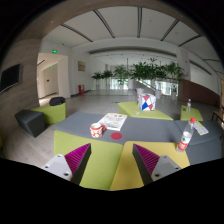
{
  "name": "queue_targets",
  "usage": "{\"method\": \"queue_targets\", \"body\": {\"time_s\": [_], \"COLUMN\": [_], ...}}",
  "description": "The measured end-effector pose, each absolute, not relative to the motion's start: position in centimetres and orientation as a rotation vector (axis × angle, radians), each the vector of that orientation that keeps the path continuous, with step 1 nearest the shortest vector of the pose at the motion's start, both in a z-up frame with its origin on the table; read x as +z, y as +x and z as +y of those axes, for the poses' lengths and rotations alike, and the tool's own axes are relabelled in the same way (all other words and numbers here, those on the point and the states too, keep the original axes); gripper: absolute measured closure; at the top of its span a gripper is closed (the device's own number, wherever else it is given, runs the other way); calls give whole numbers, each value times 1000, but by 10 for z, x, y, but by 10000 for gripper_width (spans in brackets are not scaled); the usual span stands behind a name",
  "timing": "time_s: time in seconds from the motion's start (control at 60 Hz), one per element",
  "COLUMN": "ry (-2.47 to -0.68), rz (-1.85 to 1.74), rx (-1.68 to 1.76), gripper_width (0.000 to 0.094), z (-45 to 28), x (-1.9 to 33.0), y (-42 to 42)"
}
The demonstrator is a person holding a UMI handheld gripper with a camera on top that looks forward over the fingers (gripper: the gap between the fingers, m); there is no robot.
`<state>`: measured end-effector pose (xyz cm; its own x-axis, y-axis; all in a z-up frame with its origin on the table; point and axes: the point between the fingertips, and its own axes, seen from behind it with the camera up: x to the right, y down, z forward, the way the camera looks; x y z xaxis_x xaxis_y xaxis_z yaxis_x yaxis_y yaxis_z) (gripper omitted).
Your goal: Pour water
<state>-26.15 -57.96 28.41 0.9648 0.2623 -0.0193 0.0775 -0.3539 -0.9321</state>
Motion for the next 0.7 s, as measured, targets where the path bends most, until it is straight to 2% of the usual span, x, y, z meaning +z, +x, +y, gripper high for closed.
{"method": "queue_targets", "body": {"time_s": [0.017,0.117,0.15,0.167,0.367,0.517,0.7], "ry": [-1929,-1945,-1952,-1962,-1999,-1978,-1920], "rz": [-240,-205,-194,-188,-93,-14,78], "rx": [189,144,129,123,-26,-164,-211], "gripper_width": [79,76,74,78,77,79,75], "z": [-581,-578,-573,-572,-547,-515,-464], "x": [262,249,229,238,178,158,157], "y": [-266,-243,-220,-206,-85,12,87]}}
